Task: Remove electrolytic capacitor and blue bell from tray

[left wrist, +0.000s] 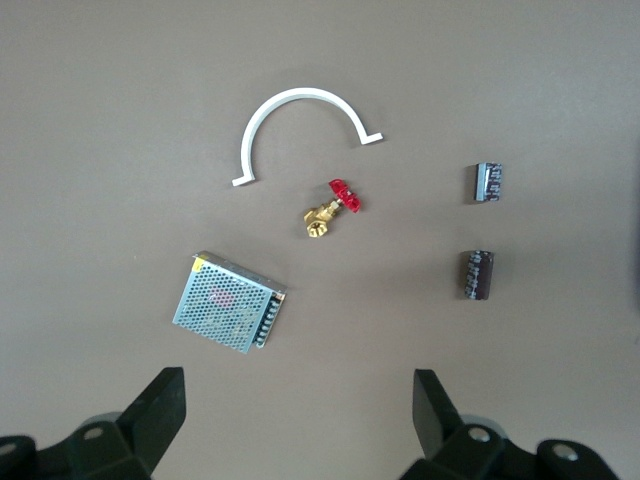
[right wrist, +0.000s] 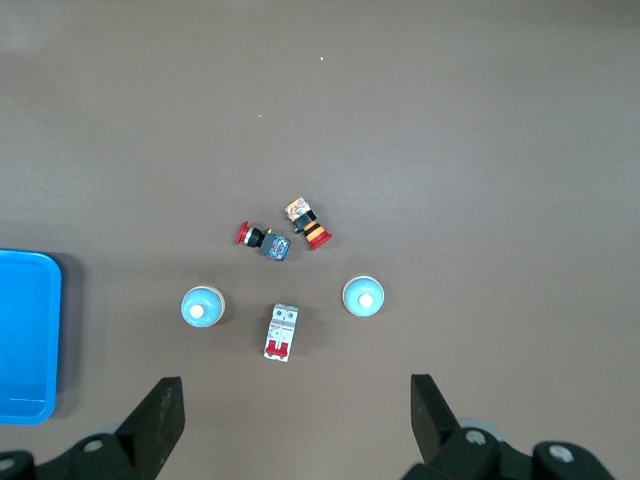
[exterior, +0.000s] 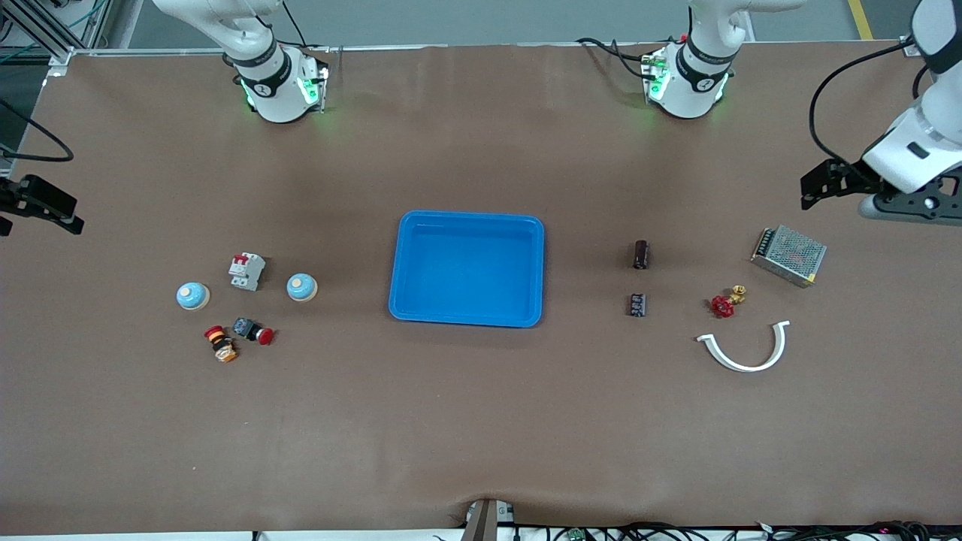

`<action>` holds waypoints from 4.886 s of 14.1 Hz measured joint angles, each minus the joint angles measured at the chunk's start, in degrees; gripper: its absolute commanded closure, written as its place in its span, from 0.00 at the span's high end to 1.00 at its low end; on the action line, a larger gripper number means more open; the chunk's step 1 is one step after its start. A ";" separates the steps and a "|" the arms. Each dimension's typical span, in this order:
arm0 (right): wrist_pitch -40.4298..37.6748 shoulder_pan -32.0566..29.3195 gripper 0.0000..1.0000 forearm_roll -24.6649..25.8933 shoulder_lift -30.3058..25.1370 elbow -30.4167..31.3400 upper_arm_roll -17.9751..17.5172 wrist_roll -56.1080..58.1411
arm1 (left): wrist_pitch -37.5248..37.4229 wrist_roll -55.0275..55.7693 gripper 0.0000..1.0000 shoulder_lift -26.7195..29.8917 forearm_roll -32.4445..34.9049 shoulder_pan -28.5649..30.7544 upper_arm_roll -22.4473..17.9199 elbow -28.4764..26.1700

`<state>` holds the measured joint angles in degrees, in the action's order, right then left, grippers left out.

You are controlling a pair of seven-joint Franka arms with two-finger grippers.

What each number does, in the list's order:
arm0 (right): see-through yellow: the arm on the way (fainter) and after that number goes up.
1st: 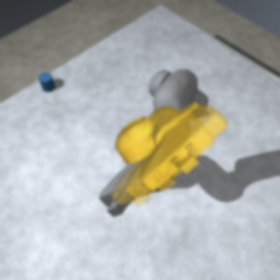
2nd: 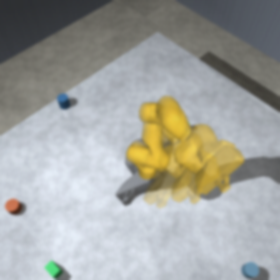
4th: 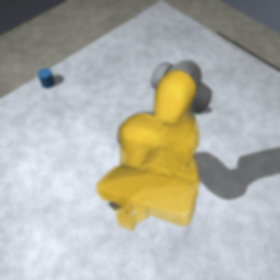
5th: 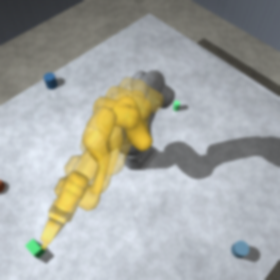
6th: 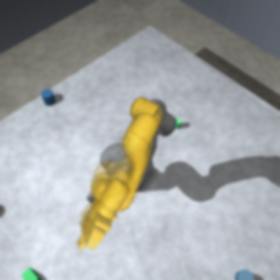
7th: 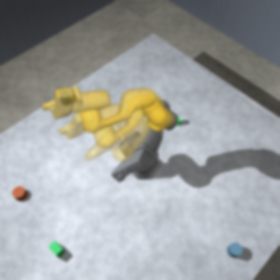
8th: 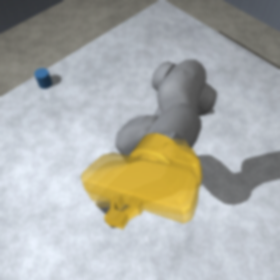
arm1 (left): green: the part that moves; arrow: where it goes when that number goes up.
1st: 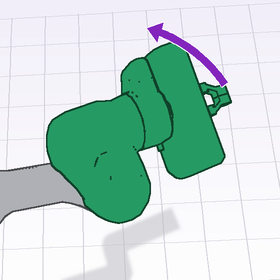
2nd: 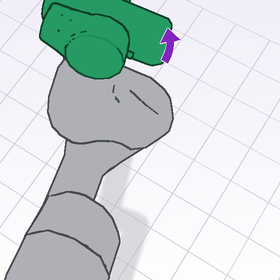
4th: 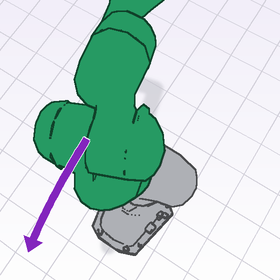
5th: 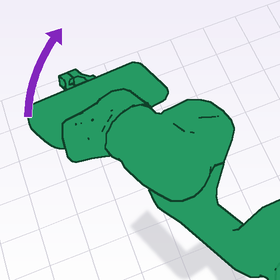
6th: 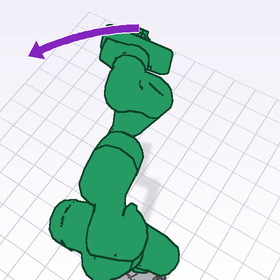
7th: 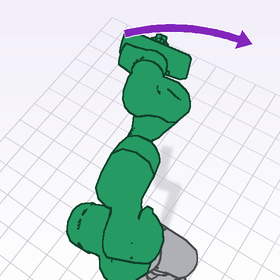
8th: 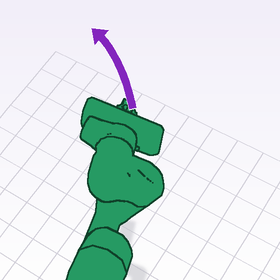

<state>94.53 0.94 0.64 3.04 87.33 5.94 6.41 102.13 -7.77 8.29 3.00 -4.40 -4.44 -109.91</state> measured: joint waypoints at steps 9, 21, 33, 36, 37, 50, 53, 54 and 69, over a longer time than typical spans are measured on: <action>1.54 0.11 1.00 0.00 0.11 2.26 -0.21 0.00 | 0.66 3.71 1.00 -0.65 -4.14 -2.12 -0.11 -0.06; -0.45 0.14 1.00 -0.02 -3.47 4.79 -0.48 -0.69 | 7.80 19.79 1.00 -6.93 -4.53 -3.08 9.50 -0.15; -4.03 0.29 1.00 -0.02 -3.51 4.51 -0.70 -0.72 | 2.63 10.42 1.00 -4.71 -4.40 -3.00 3.69 0.87; -4.07 0.30 1.00 -0.02 -3.51 4.51 -0.77 -0.73 | -1.43 -0.99 1.00 -0.13 -4.40 -2.21 -4.66 1.31; -4.07 0.30 1.00 -0.02 -3.51 4.51 -0.77 -0.73 | -1.67 -1.74 1.00 0.58 -4.40 -1.97 -5.23 1.22; -4.33 0.32 1.00 -0.02 -3.51 4.51 -0.86 -0.73 | -14.13 2.46 1.00 -1.81 -4.52 -2.66 -0.64 17.94; -4.43 0.33 1.00 -0.02 -3.50 4.51 -0.88 -0.73 | -15.97 3.52 1.00 -5.10 -4.52 -2.66 -0.63 23.60; -4.44 0.34 1.00 -0.02 -3.50 4.51 -0.89 -0.73 | -15.98 3.83 1.00 -6.58 -4.52 -2.66 -0.62 24.99; -4.24 0.41 1.00 -0.02 -3.51 3.74 -0.96 -0.73 | -14.24 0.97 1.00 -16.15 -4.52 -3.37 0.24 32.75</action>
<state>90.29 1.34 0.62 -0.47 91.07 4.99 5.69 87.89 -6.80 -7.86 -1.52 -7.77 -4.20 -77.16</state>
